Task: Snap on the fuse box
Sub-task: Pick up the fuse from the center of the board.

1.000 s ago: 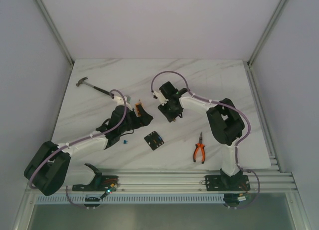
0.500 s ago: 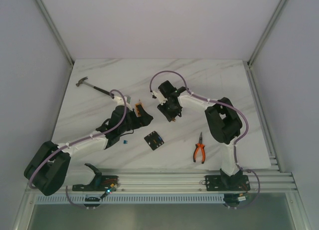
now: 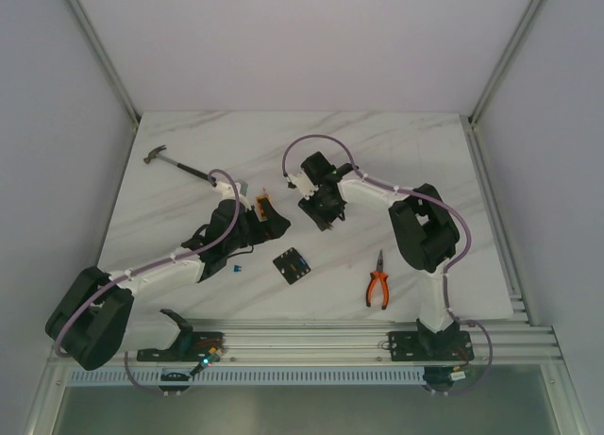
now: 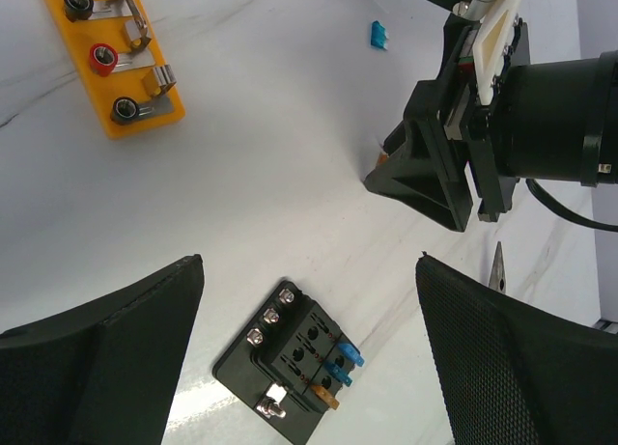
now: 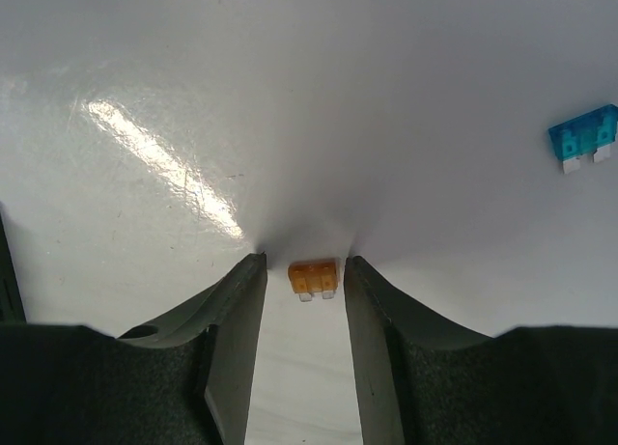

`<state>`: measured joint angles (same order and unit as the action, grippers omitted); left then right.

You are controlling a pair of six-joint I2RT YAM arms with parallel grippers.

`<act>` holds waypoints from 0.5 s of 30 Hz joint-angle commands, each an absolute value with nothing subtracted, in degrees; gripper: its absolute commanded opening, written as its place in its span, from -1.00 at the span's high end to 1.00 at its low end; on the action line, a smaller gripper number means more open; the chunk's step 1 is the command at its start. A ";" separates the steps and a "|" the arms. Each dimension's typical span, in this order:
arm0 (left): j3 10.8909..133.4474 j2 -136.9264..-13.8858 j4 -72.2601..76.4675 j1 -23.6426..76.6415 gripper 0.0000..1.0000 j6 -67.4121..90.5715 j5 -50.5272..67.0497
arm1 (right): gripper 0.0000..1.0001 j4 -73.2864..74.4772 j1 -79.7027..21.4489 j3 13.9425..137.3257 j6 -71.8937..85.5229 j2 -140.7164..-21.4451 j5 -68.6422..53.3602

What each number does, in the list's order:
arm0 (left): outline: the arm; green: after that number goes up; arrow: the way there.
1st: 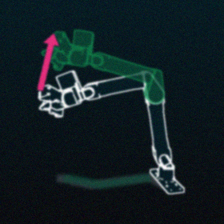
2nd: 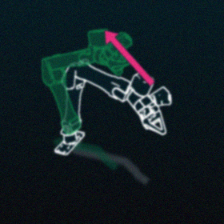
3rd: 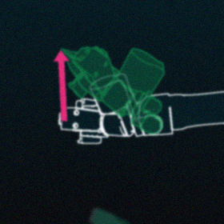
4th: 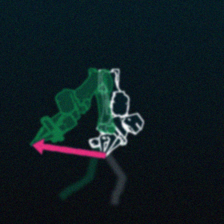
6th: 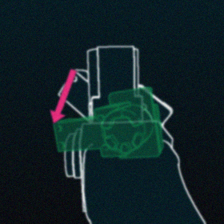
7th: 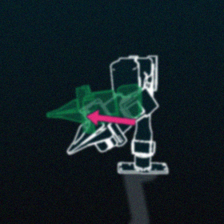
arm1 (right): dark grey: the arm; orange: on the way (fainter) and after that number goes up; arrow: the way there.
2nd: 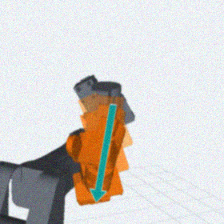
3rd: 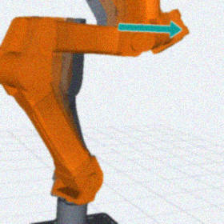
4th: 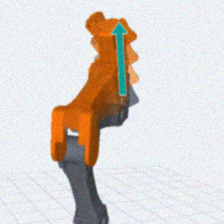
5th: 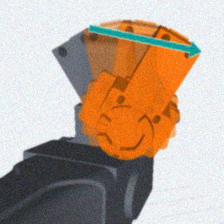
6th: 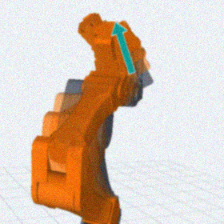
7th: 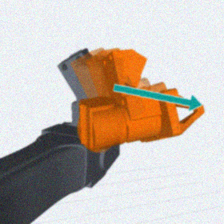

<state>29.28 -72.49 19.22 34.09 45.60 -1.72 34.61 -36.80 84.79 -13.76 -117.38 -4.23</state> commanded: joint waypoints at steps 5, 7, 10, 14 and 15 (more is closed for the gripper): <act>29.19 -72.25 18.75 33.85 -1.00 45.79 -0.80 | 0.13 39.92 -36.29 81.94 -16.52 -120.17 -5.13; 29.25 -72.33 18.81 33.84 -1.00 45.79 -0.66 | 0.21 40.03 -36.22 81.96 -16.49 -120.59 -4.90; 29.35 -72.33 18.89 33.84 -1.00 45.80 -0.30 | 0.31 39.87 -36.12 81.89 -15.95 -120.80 -3.65; 29.53 -72.25 19.24 33.86 -1.00 45.47 0.82 | 0.46 38.50 -35.56 81.01 -13.86 -119.08 -2.66; 29.59 -72.25 19.49 33.98 -1.00 45.40 1.05 | 0.50 38.00 -35.51 80.68 -13.17 -118.11 -2.64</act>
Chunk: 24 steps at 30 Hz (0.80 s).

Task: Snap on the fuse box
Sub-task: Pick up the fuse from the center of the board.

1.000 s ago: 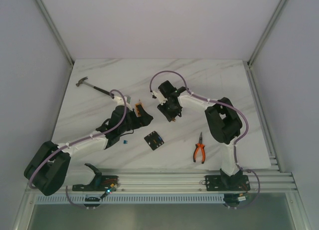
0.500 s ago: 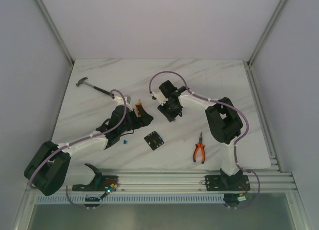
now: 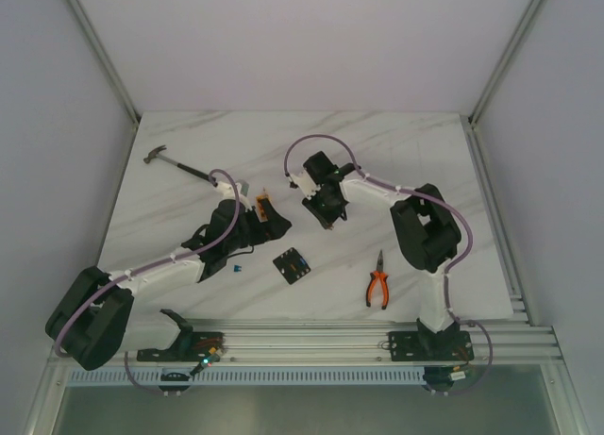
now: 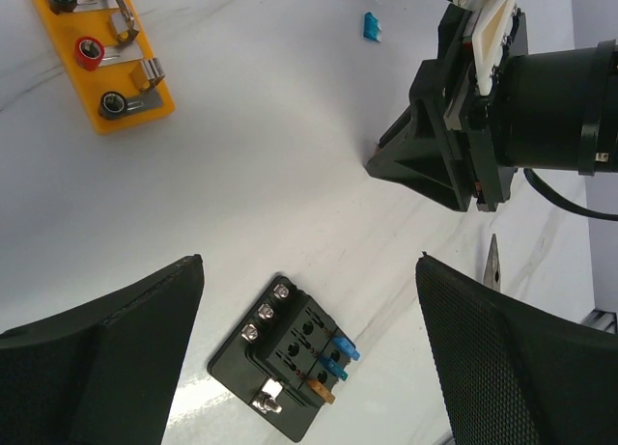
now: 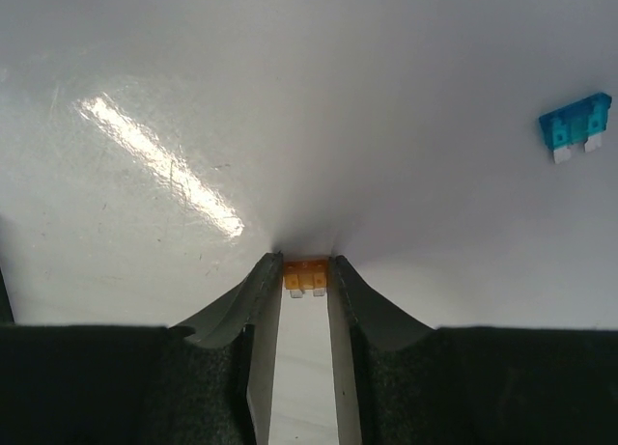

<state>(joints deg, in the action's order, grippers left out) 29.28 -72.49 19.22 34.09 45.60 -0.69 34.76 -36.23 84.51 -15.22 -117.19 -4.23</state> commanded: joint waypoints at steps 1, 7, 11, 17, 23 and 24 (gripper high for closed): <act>29.67 -72.21 19.82 34.08 -1.00 45.32 1.36 | 0.55 37.30 -35.35 80.34 -12.31 -117.33 -2.76; 29.79 -73.04 22.94 35.59 -1.00 45.00 2.08 | 0.67 32.59 -35.34 77.41 -3.09 -111.74 -2.11; 29.43 -73.69 26.31 37.00 -1.00 44.80 1.81 | 0.67 27.83 -35.58 73.30 3.56 -105.73 -1.52; 28.12 -74.00 32.53 39.55 -0.97 43.79 -1.22 | 0.68 19.67 -36.68 66.87 14.24 -95.24 -1.36; 26.70 -73.07 38.99 43.02 -0.86 41.80 -6.52 | 0.68 12.12 -38.80 61.50 23.47 -85.48 -0.47; 26.68 -73.03 39.79 43.51 -0.84 41.44 -7.32 | 0.68 11.18 -39.15 60.85 25.09 -84.37 0.07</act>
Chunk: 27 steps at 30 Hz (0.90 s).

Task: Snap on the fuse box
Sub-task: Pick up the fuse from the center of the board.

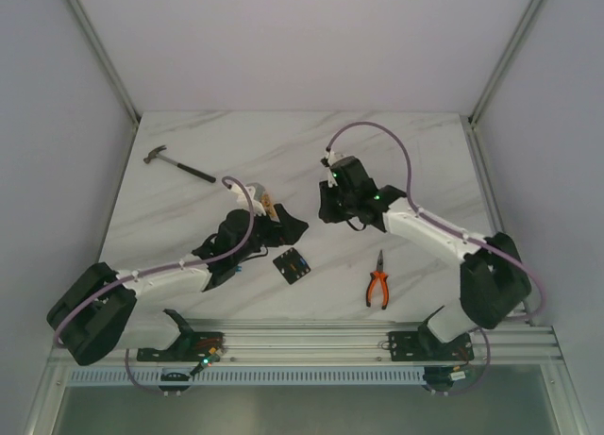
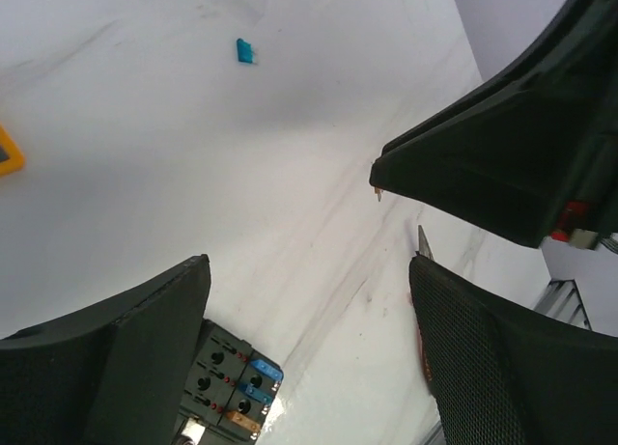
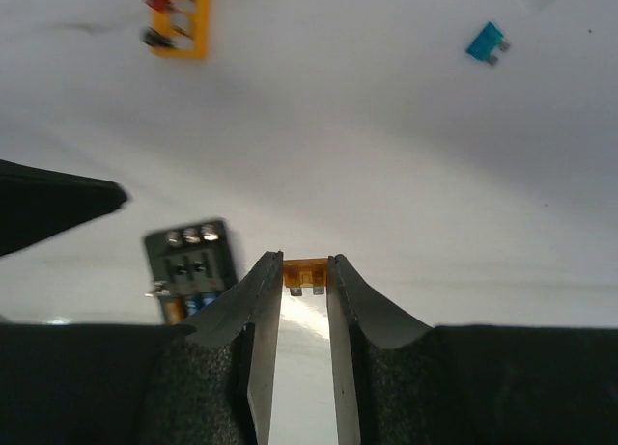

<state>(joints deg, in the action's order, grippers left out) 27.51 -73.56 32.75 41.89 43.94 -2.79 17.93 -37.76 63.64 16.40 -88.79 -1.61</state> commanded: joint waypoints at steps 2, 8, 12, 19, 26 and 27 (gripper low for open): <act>26.69 -73.03 41.16 44.25 -0.79 40.43 -7.64 | 0.69 8.80 -39.74 59.07 27.93 -81.79 1.07; 26.84 -73.34 44.14 46.14 -0.62 38.40 -8.47 | 0.70 4.38 -41.09 55.68 32.43 -76.58 2.86; 27.43 -73.65 45.42 47.24 -0.43 36.56 -8.54 | 0.69 3.53 -41.55 54.44 34.09 -74.61 3.32; 28.39 -74.38 47.49 48.10 -0.11 35.21 -8.18 | 0.68 3.08 -42.05 53.21 35.27 -72.47 3.81; 29.76 -75.87 49.03 48.81 0.07 34.15 -6.79 | 0.67 2.81 -42.44 52.65 35.92 -71.91 3.70; 29.93 -76.05 49.12 48.94 0.08 33.99 -6.77 | 0.67 2.80 -42.52 52.65 36.08 -71.96 3.63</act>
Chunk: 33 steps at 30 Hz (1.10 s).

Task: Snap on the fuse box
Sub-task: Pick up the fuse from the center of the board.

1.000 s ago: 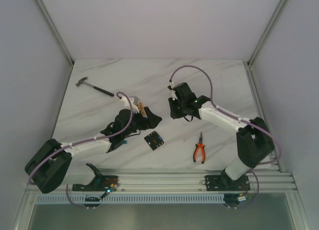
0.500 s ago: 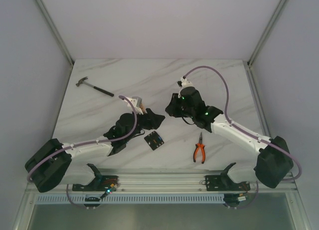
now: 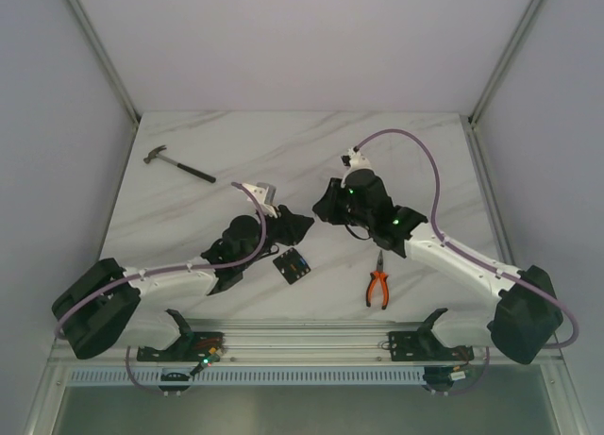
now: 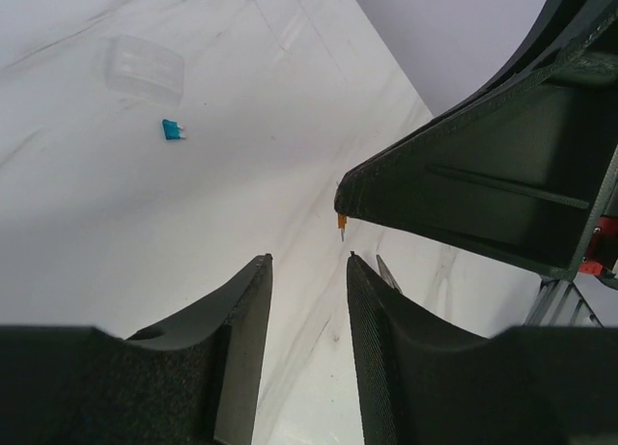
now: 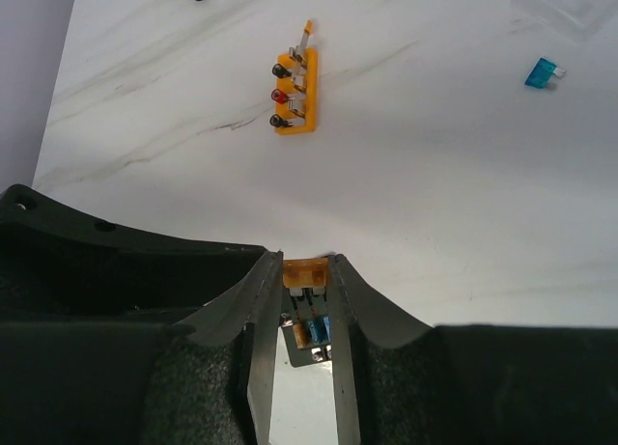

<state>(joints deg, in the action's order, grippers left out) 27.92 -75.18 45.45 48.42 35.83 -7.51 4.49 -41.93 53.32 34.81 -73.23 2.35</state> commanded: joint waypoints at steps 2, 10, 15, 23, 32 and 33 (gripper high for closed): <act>30.35 -76.41 49.21 49.06 0.12 33.52 -6.82 | 0.67 2.70 -42.63 52.65 36.13 -72.02 3.51; 31.94 -77.88 49.60 49.31 0.27 32.27 -7.22 | 0.66 2.19 -43.24 52.47 36.74 -71.86 3.24; 32.41 -78.24 49.57 49.39 0.41 31.57 -7.19 | 0.66 1.94 -43.50 52.38 37.09 -71.88 3.12; 32.23 -77.96 49.24 49.39 0.76 31.08 -7.32 | 0.61 1.40 -43.59 52.17 37.26 -71.81 2.67; 32.60 -76.18 43.86 49.13 1.00 27.13 -7.89 | 0.15 -0.59 -42.82 52.50 31.63 -70.56 -1.93; 32.54 -75.79 42.96 48.94 1.00 26.29 -7.64 | 0.05 -0.73 -42.50 52.69 30.31 -70.18 -3.08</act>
<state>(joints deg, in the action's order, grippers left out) 30.81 -77.58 45.80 49.23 30.20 -7.38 2.44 -43.09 52.73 34.63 -72.79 0.84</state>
